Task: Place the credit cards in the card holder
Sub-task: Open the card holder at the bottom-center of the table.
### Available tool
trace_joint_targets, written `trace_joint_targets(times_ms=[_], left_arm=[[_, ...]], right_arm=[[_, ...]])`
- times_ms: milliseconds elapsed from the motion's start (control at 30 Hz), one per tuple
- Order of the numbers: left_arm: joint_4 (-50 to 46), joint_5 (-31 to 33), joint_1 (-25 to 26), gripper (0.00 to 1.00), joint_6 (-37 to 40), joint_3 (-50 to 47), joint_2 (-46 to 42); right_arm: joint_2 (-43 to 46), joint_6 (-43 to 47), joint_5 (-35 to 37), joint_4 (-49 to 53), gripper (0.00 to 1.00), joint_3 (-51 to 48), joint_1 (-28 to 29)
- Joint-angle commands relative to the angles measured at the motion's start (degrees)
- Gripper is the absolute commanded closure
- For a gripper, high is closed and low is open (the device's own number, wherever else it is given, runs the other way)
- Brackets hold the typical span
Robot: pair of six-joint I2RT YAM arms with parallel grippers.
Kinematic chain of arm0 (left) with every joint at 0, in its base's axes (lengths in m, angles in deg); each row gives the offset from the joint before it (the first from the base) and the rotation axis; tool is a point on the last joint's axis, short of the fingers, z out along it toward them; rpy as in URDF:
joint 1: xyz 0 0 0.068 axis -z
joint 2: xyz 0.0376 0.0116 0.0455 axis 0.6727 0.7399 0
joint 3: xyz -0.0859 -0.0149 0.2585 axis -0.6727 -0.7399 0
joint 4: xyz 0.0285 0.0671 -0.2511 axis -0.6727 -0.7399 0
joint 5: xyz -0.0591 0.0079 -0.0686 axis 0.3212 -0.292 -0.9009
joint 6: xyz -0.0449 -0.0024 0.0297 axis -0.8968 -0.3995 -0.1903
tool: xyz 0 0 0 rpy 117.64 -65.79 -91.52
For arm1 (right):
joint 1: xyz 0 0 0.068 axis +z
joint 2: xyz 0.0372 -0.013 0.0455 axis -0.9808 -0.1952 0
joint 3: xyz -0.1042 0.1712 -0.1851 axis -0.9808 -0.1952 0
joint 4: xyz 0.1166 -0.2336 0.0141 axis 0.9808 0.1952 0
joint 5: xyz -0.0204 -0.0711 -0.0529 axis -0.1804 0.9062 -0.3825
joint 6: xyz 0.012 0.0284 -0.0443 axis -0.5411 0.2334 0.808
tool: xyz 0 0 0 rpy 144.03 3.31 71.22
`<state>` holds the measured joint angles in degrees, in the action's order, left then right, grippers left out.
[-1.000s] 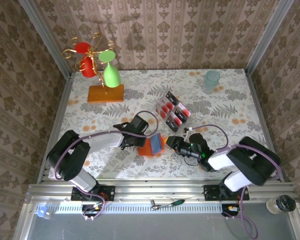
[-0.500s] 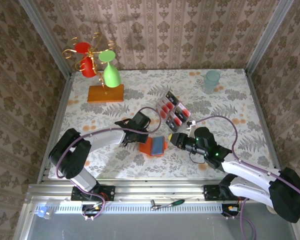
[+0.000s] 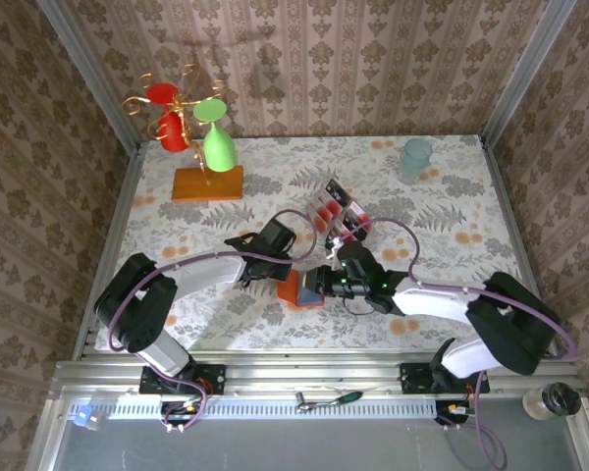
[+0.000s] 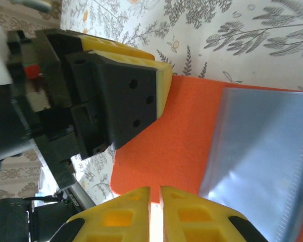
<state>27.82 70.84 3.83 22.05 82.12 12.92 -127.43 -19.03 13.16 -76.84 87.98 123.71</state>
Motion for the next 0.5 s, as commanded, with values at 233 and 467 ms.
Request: trace_joint_targets(times_ms=[233,467], left_arm=[[-1.21,0.43,0.36,0.67,-0.62,2.07,-2.48],[0.35,-3.17,-3.03,0.60,-4.86,1.75,-5.64]], right_arm=[[-13.33,-0.05,-2.47,-8.42,0.87,5.13,1.65],[-19.43,-2.73,-1.93,-13.11,0.86,4.31,1.63]])
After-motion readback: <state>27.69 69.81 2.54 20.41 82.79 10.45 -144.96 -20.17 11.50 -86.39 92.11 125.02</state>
